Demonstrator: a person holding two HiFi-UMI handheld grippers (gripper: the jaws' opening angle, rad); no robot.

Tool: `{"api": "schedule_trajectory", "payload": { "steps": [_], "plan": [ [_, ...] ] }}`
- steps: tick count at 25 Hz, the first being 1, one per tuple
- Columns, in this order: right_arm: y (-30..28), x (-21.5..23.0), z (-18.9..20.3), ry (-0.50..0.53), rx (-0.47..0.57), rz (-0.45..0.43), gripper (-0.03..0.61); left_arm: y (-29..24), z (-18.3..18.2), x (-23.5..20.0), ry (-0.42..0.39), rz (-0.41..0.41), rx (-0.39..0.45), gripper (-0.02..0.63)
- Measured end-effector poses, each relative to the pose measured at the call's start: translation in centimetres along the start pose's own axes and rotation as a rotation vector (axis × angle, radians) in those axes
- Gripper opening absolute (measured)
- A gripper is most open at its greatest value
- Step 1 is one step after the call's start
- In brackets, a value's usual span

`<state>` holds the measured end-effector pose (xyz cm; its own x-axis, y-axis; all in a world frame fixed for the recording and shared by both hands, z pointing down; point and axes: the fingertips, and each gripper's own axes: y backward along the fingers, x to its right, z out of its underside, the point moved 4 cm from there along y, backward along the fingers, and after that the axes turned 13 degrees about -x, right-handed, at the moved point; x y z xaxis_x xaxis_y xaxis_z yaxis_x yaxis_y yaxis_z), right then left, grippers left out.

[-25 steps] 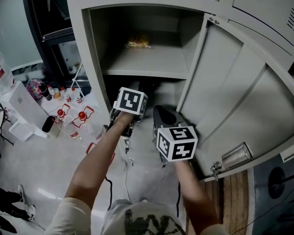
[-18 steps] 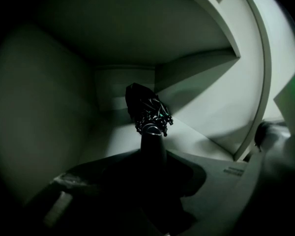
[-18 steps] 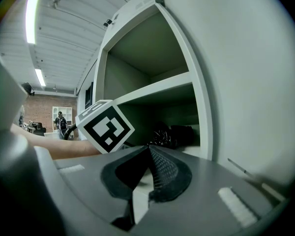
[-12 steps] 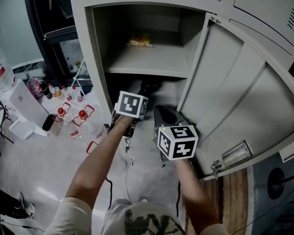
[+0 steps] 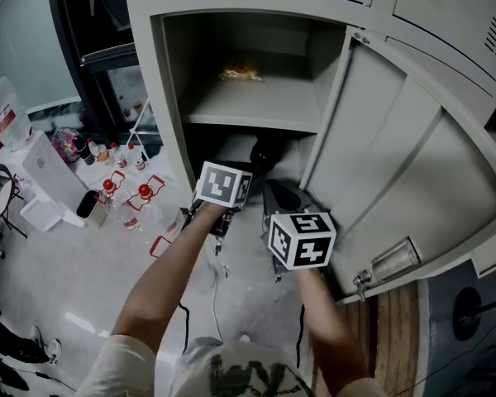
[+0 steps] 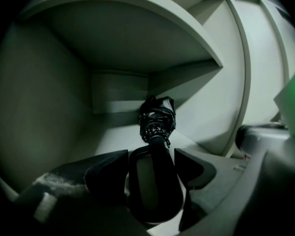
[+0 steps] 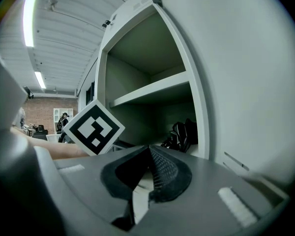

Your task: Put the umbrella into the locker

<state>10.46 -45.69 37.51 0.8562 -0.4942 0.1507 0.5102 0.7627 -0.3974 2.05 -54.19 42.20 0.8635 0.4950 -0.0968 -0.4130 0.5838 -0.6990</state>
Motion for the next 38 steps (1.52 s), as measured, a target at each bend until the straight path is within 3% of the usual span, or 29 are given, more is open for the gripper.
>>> {"api": "schedule_trajectory", "payload": {
  "steps": [7, 20, 33, 38],
  "plan": [
    [0.5, -0.2, 0.0, -0.018, -0.002, 0.003, -0.005, 1.8, 0.9, 0.2, 0.027, 0.014, 0.030, 0.308],
    [2.4, -2.7, -0.1, 0.000, -0.010, 0.086, -0.005, 8.9, 2.9, 1.1, -0.073, 0.050, 0.172, 0.288],
    [6.6, -7.2, 0.5, 0.016, 0.032, 0.175, -0.005, 16.3, 6.7, -0.4, -0.084, 0.076, 0.282, 0.219],
    [8.2, -9.2, 1.0, 0.022, 0.041, 0.196, -0.005, 18.5, 9.2, -1.5, -0.079, 0.048, 0.296, 0.138]
  ]
}}
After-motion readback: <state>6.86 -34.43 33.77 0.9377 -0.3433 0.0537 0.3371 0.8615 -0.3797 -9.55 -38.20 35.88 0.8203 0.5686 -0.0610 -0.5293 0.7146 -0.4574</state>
